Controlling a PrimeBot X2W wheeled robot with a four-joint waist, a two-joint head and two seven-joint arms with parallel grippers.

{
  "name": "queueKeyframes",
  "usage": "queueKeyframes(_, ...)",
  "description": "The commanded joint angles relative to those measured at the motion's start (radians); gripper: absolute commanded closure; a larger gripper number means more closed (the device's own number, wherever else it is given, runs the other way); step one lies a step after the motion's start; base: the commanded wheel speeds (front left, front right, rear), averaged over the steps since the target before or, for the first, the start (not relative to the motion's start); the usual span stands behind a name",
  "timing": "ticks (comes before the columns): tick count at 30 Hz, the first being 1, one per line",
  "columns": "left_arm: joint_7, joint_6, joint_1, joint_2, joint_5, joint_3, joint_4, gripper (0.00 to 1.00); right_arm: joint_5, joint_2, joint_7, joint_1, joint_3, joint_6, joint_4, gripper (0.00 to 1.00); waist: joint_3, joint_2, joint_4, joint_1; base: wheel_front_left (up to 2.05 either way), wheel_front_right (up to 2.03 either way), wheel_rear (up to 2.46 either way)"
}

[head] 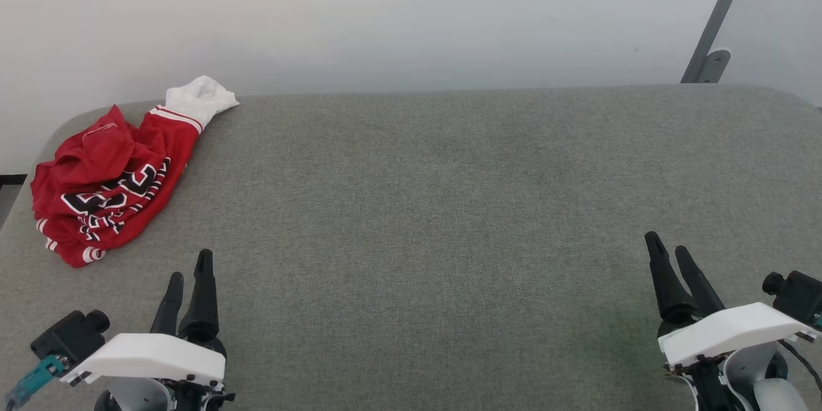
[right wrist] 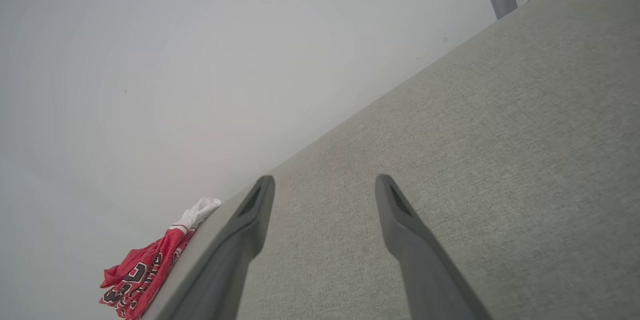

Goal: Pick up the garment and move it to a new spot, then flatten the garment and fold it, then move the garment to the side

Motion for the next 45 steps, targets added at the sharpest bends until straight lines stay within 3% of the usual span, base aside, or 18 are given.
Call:
queueKeyframes(1,-0.012,-0.009,0.000,0.008,0.040,-0.002,-0.015,0.00,-0.037,-0.012,-0.014,-0.022,0.001,0.002,-0.013,0.00,0.000,0.0000,0.000,0.0000,0.00,0.00,0.00)
queueKeyframes(29,-0.085,-0.088,0.030,-0.021,0.341,0.012,-0.023,0.00,-0.302,-0.038,-0.115,-0.023,0.027,0.002,0.016,0.00,-0.002,0.0000,0.001,0.0000,0.00,0.00,0.00)
queueKeyframes(45,-0.122,-0.111,0.048,-0.036,0.487,0.020,-0.030,0.00,-0.438,-0.051,-0.155,-0.027,0.048,0.002,0.026,0.00,-0.006,0.0000,0.000,0.0000,0.00,0.00,0.00)
